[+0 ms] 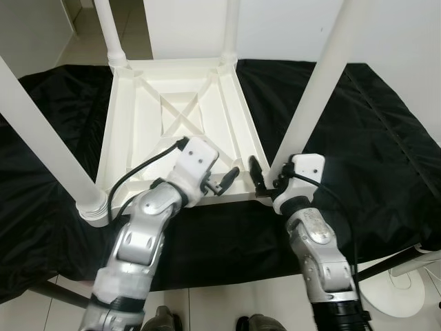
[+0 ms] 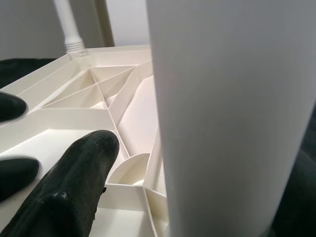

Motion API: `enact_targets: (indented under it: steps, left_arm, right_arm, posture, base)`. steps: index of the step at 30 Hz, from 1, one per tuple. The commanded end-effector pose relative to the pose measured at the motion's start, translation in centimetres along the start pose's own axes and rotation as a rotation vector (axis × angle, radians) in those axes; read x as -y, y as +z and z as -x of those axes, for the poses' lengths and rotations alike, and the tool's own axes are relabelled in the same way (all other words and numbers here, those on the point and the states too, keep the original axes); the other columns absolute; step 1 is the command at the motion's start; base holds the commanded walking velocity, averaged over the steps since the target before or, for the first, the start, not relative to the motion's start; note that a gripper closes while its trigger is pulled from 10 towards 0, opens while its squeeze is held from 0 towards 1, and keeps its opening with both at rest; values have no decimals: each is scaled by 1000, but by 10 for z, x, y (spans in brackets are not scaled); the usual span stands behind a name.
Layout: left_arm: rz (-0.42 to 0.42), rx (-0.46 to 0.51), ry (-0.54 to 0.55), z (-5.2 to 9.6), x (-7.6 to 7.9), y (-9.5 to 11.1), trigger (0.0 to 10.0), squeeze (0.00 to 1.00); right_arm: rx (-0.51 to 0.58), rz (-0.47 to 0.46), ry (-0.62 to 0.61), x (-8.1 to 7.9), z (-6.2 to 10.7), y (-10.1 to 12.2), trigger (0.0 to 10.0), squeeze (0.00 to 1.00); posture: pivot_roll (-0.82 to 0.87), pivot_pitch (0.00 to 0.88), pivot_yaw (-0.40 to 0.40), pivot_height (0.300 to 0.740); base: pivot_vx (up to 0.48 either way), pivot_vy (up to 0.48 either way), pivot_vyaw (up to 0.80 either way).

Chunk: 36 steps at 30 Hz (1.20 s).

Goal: Building children table

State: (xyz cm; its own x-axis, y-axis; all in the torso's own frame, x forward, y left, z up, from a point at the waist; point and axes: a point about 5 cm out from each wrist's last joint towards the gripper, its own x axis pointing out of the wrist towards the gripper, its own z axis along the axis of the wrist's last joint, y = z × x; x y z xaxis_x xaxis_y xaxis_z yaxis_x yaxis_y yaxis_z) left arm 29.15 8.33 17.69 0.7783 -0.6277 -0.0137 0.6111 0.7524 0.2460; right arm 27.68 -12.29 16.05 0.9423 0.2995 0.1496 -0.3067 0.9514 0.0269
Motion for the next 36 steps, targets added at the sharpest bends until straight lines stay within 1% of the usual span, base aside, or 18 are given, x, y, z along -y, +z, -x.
enact_targets:
  steps: [1,3,5,7,11,13,15,16,17,20,21,22,24,25,26,27,28,36]
  left_arm:
    - [-6,30,35,2,-2,4,10000,0]
    - [-7,36,17,4,-2,5,10000,0]
    - [3,39,-59,10,-3,7,10000,0]
    - [3,39,-59,10,-3,7,10000,0]
    - [2,31,-146,16,-1,8,10000,0]
    - [2,31,-146,16,-1,8,10000,0]
    - [-2,27,-171,17,2,8,10000,0]
    - [-1,24,-210,18,8,7,10000,0]
    - [-1,24,-210,18,8,7,10000,0]
    - [-6,20,-278,18,22,7,10000,0]
    - [-6,20,-278,18,22,7,10000,0]
    - [-6,26,-295,17,26,9,10000,0]
    - [-4,27,-298,17,26,9,10000,0]
    - [-1,27,-302,17,27,9,10000,0]
    - [-1,28,-307,17,29,10,10000,0]
    - [-1,28,-307,17,29,10,10000,0]
    - [1,30,-312,17,30,10,10000,0]
    - [8,45,-329,11,35,12,10000,0]
  right_arm:
    - [7,-7,44,-4,-1,2,10000,0]
    - [3,4,59,0,0,2,10000,0]
    - [-7,35,120,10,2,4,10000,0]
    - [-7,35,120,10,2,4,10000,0]
    - [-37,86,209,23,4,4,10000,0]
    - [-37,86,209,23,4,4,10000,0]
    - [-44,99,231,26,3,4,10000,0]
    - [-55,110,269,30,2,4,10000,0]
    - [-55,110,269,30,2,4,10000,0]
    - [-85,137,357,38,-5,2,10000,0]
    - [-85,137,357,38,-5,2,10000,0]
    - [-97,142,371,43,-8,1,6902,0]
    - [-100,142,376,45,-9,0,6902,0]
    - [-103,142,377,47,-10,0,3882,0]
    - [-107,143,379,49,-11,-1,1608,0]
    - [-107,143,379,49,-11,-1,1608,0]
    - [-115,146,381,51,-11,-3,0,0]
    - [-146,141,397,54,-9,-11,0,0]
  posture:
    - [-78,43,-3,740]
    - [-78,43,-3,740]
    - [-81,49,2,740]
    - [-81,49,2,740]
    - [-83,55,5,740]
    - [-83,55,5,740]
    - [-84,55,10,740]
    - [-83,52,13,740]
    - [-83,52,13,740]
    - [-80,45,12,740]
    - [-80,45,12,740]
    - [-71,44,8,740]
    - [-71,44,8,740]
    - [-68,41,7,740]
    - [-68,41,7,740]
    - [-68,41,7,740]
    - [-65,38,6,740]
    - [-64,18,9,740]
  base:
    - [0,0,0]
    - [0,0,0]
    - [0,0,0]
    - [0,0,0]
    - [0,0,0]
    - [0,0,0]
    - [0,0,0]
    - [0,0,0]
    - [0,0,0]
    - [0,0,0]
    - [0,0,0]
    - [0,0,0]
    - [0,0,0]
    - [0,0,0]
    - [0,0,0]
    - [0,0,0]
    - [0,0,0]
    - [0,0,0]
